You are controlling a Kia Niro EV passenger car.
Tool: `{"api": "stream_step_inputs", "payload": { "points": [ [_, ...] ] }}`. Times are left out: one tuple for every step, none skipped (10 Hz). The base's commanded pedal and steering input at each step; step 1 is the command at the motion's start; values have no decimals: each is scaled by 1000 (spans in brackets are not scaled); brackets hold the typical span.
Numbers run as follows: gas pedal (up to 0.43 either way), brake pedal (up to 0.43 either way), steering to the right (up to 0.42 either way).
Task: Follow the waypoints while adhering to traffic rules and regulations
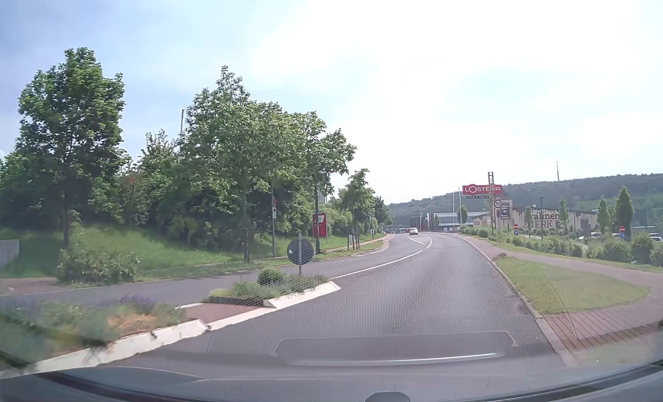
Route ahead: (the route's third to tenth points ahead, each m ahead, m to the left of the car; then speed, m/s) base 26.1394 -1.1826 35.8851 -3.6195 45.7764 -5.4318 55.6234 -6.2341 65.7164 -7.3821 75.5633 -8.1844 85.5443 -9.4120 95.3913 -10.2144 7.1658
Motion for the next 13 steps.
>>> {"api": "stream_step_inputs", "payload": {
  "points": [
    [220,0,110],
    [220,0,109],
    [220,0,109],
    [220,0,109],
    [220,0,108],
    [220,0,107],
    [220,0,105],
    [220,0,102],
    [220,0,93],
    [240,0,83],
    [240,0,72],
    [240,0,59],
    [240,0,45]
  ]
}}
